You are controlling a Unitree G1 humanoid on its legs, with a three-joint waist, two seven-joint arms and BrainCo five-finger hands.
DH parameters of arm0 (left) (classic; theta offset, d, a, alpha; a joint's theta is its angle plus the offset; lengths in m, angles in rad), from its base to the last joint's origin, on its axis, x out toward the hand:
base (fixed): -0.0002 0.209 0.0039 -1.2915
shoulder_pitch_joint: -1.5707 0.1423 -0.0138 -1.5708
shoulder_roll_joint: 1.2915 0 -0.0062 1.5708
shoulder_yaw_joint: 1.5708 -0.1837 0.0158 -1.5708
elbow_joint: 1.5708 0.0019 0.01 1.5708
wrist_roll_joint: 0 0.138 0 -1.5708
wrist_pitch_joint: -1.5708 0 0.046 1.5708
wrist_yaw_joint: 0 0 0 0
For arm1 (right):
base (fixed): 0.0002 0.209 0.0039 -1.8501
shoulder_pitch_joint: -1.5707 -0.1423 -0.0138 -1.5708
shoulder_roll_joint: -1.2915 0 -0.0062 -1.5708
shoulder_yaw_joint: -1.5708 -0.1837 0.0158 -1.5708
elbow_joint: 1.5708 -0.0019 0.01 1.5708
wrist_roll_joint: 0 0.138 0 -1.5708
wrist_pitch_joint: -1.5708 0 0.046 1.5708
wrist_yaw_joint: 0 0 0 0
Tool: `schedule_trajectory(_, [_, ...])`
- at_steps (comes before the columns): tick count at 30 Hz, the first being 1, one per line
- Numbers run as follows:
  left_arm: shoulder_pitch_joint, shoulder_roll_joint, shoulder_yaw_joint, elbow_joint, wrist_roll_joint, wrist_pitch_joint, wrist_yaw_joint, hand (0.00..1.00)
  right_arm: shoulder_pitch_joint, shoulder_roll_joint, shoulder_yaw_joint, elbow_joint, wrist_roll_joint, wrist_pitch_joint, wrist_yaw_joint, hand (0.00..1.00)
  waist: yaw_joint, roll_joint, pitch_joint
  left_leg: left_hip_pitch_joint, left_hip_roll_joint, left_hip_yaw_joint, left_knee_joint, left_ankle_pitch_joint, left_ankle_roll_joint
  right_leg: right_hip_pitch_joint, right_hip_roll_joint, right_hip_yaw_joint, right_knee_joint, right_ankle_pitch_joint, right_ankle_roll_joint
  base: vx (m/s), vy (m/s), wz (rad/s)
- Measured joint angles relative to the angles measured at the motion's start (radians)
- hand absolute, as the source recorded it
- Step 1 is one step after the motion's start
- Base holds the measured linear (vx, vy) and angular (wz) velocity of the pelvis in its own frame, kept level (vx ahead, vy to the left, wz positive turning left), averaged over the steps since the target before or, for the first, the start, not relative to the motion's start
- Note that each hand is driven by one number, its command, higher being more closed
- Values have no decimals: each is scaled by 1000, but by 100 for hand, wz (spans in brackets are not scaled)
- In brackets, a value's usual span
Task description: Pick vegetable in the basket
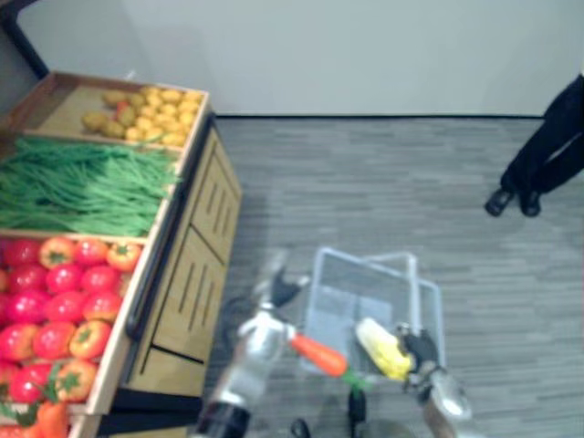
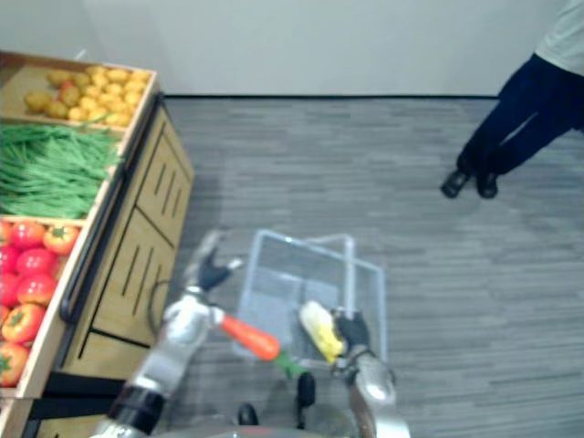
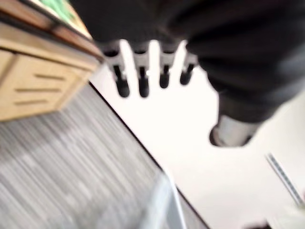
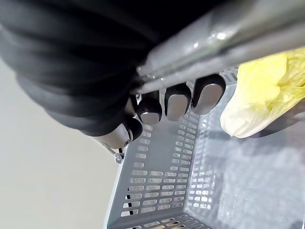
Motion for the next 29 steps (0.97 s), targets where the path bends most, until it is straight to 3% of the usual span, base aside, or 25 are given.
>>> schedule_trajectory(4, [91, 20, 135, -67, -151, -10, -11, 0, -3, -3, -131, 97, -43, 1, -45, 100, 16, 17, -11, 18, -1, -10, -16, 9, -3, 17, 0, -10, 0, -3, 2, -9, 18, 7])
schedule_trajectory(9, [128, -5, 208, -53, -161, -27, -1, 0, -6, -6, -201, 193, -101, 4, -74, 100, 23, 28, -19, 16, -1, -24, -16, 9, -6, 23, -2, -25, -1, -8, 5, -33, 18, 10])
schedule_trajectory(12, [123, -6, 273, 88, -155, -19, 36, 0, -13, -18, -257, 276, -118, 6, -92, 100, 23, 34, -23, 25, 0, -26, -17, 10, -10, 32, -1, -29, -1, -10, 3, 0, 0, 0])
schedule_trajectory(16, [123, 0, 298, 422, -76, 48, 47, 0, -20, -35, -303, 397, -119, 16, -118, 100, 23, 34, -40, 33, 2, -25, -30, 15, -18, 37, 1, -30, -1, -19, 3, 0, 0, 0])
schedule_trajectory(22, [165, 1, 311, 812, -24, 71, -77, 0, -69, -33, -396, 541, -157, 46, -130, 100, 26, 28, -43, 63, 9, -7, -31, 7, -24, 53, 9, -15, -1, -24, 2, 22, 21, -7])
schedule_trajectory(29, [200, -42, 327, 876, -25, 82, -183, 0, -82, -25, -469, 564, -186, 53, -130, 100, 26, 29, -46, 68, 14, 4, -30, -1, -30, 58, 14, -5, -1, -27, -3, 19, 20, -5])
